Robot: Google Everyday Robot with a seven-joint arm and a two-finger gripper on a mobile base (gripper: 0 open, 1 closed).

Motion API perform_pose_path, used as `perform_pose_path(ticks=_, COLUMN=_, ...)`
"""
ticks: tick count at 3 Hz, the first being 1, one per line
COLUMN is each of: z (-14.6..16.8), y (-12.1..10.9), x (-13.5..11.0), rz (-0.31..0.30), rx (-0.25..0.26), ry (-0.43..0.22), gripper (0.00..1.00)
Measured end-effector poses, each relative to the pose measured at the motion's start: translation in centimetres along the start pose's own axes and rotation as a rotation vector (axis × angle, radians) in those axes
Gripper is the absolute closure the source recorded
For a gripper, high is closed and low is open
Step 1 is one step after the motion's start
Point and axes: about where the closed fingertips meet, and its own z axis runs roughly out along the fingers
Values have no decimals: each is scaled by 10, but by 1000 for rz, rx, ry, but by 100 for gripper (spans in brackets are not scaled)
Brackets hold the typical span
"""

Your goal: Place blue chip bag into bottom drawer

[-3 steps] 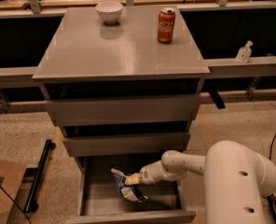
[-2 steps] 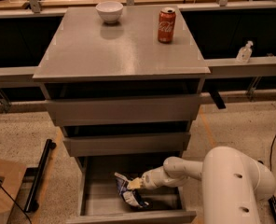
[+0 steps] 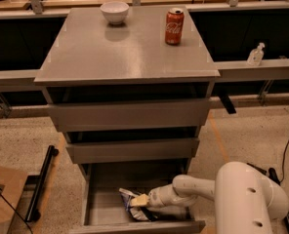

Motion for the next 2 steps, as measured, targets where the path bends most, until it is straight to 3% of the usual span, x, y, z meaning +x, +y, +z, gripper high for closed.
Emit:
perform_pose_path(ticks=1, z=1, y=1, x=0, rz=-2, rx=-1, ry=3, gripper=0)
perform_pose_path(ticks=2, z=1, y=1, x=0, rz=-2, rx=-1, ry=4, gripper=0)
